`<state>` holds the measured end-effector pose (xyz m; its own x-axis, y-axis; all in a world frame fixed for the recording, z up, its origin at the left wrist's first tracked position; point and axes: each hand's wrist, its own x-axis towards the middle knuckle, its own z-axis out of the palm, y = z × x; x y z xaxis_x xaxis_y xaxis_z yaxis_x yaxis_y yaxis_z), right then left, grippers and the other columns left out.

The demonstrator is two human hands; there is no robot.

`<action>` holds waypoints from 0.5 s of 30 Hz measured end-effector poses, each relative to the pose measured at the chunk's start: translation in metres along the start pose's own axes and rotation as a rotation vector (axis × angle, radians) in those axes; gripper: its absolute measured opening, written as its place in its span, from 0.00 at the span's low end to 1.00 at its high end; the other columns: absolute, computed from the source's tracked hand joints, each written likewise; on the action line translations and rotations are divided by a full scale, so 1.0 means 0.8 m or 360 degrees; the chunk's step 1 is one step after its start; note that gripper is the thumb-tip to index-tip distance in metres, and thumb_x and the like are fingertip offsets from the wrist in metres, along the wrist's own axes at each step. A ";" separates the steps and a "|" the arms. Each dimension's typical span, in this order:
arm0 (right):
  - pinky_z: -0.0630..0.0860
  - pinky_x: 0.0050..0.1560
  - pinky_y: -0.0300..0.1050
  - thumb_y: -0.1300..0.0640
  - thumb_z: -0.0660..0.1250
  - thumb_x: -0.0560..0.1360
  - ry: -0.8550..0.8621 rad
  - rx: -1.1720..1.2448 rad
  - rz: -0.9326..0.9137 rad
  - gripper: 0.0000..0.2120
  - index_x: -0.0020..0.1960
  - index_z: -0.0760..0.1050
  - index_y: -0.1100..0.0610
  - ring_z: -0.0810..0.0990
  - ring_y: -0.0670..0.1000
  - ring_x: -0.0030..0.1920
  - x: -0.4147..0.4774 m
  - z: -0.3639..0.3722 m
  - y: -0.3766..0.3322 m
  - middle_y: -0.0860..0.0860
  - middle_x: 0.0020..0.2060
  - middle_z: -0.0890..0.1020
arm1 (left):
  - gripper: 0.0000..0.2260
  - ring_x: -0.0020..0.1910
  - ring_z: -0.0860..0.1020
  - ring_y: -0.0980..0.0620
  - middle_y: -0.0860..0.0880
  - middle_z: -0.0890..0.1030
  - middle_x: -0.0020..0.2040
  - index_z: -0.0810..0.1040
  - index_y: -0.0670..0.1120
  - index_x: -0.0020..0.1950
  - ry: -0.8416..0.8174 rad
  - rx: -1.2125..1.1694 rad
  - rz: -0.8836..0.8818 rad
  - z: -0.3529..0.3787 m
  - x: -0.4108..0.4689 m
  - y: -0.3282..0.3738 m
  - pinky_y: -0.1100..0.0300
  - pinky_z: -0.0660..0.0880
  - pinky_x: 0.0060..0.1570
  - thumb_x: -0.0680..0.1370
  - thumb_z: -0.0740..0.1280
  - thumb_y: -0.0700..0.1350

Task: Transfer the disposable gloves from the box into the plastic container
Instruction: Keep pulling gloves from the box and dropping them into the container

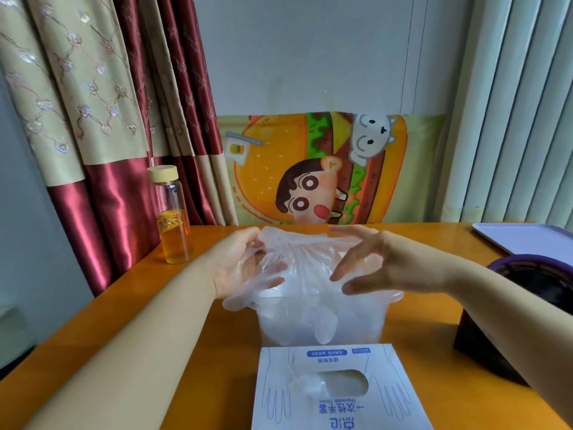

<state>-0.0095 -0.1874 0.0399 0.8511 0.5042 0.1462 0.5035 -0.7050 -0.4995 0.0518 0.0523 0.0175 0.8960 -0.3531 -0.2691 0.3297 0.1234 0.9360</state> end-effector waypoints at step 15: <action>0.79 0.41 0.32 0.68 0.69 0.72 0.0498 0.0069 0.0022 0.17 0.57 0.80 0.52 0.83 0.44 0.35 0.065 -0.049 -0.036 0.43 0.45 0.83 | 0.09 0.50 0.82 0.51 0.48 0.84 0.51 0.80 0.44 0.53 -0.0020 0.0787 0.0029 -0.068 0.012 0.038 0.51 0.74 0.57 0.76 0.67 0.46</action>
<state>0.0261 -0.1610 0.0955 0.8658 0.3117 0.3915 0.4902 -0.6854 -0.5385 0.0862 0.1029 0.0312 0.8958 -0.3664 -0.2517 0.1308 -0.3239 0.9370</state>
